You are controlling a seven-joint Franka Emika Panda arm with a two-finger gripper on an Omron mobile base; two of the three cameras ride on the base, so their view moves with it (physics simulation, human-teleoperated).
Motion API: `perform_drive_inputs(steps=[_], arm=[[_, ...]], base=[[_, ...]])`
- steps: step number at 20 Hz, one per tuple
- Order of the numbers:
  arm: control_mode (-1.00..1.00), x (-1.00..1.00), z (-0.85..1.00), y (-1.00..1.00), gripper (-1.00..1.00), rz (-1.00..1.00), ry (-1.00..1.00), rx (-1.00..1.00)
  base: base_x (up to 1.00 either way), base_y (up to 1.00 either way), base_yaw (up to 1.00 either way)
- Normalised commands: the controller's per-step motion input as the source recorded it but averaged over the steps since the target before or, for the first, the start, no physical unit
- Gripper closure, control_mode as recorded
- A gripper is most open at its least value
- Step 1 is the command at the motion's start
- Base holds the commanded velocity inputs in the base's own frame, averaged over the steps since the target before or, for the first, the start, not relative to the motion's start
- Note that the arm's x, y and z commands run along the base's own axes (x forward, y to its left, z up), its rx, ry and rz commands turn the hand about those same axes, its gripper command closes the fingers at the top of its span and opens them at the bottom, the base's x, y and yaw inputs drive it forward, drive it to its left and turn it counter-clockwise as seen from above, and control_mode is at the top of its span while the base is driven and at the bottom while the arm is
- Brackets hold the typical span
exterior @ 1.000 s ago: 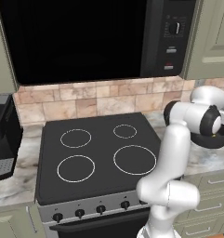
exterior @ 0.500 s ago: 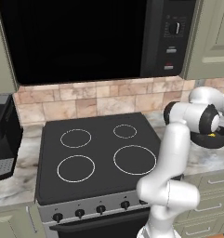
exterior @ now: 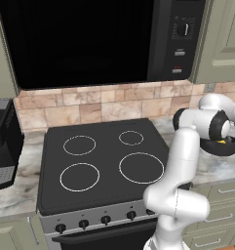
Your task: Turn on the sink faucet. Then move the corn from the counter to the sink. Turn off the sink. Move the vegetable from the sink to the pot next to the stove. Finally move the pot to the rear left burner.
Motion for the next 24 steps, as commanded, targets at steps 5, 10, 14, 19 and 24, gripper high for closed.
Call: perform_drive_inputs(steps=[5, 10, 14, 19, 24], arm=[[-1.0, 0.0, -0.16, 0.0, -1.0, 0.0, 0.0, 0.0], [-1.0, 0.0, -0.12, 0.0, 1.0, 0.0, 0.01, 0.0], [-1.0, 0.0, -0.01, 0.03, 1.0, 0.0, 0.01, 0.0], [-1.0, -0.04, 0.06, 0.41, 1.0, 0.0, -0.05, 0.0], [-1.0, -0.35, 0.09, 0.75, 1.0, 0.02, -0.05, 0.0]], base=[[0.0, 0.0, 0.0], [0.0, 0.0, 0.0], [0.0, 0.0, 0.0], [0.0, 0.0, 0.0], [0.0, 0.0, 0.0]])
